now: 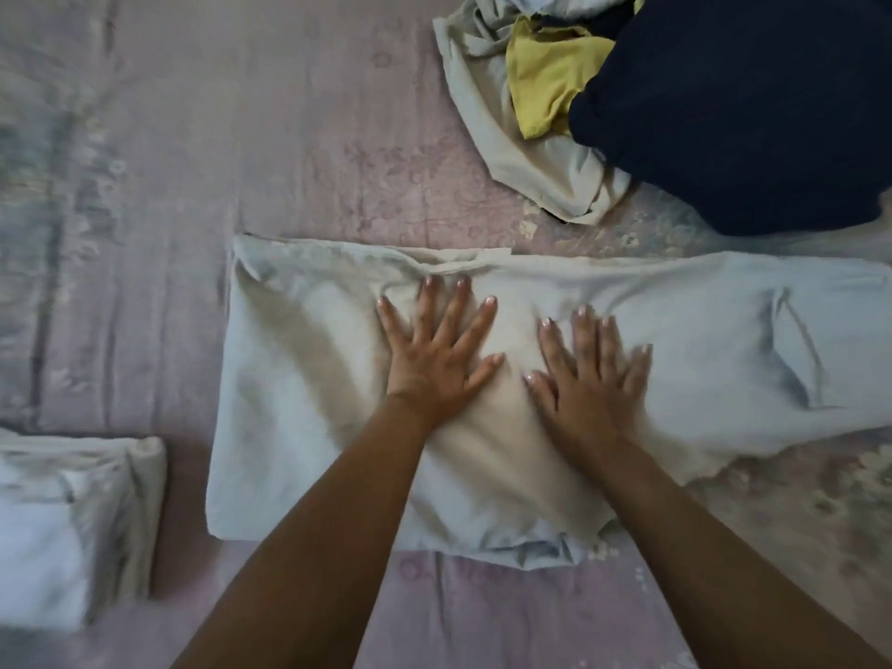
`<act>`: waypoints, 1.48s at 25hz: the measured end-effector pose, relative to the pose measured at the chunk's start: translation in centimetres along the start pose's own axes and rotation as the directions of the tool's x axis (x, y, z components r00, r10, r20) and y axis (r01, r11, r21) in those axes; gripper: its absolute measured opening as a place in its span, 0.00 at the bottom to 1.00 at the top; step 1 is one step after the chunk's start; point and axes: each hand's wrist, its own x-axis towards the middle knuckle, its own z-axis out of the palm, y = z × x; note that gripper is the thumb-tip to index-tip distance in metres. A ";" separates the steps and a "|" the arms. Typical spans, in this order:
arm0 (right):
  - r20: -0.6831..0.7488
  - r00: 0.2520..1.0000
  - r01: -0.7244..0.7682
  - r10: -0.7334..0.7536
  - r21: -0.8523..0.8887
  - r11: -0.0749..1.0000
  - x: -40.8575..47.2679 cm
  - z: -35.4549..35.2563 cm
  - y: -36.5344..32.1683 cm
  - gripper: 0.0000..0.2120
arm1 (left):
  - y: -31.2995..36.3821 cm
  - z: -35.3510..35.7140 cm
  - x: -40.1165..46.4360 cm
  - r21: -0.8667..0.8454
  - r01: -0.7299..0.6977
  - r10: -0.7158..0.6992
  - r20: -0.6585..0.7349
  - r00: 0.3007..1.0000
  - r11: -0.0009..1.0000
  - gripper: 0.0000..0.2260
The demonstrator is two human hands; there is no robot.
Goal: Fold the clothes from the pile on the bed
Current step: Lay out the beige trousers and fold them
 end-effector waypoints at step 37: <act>0.290 0.628 -0.239 0.722 0.955 -0.176 -13.3 -11.7 -1.6 0.08 | 13.0 -16.0 3.5 -0.876 0.404 0.001 0.419 0.908 0.264 0.38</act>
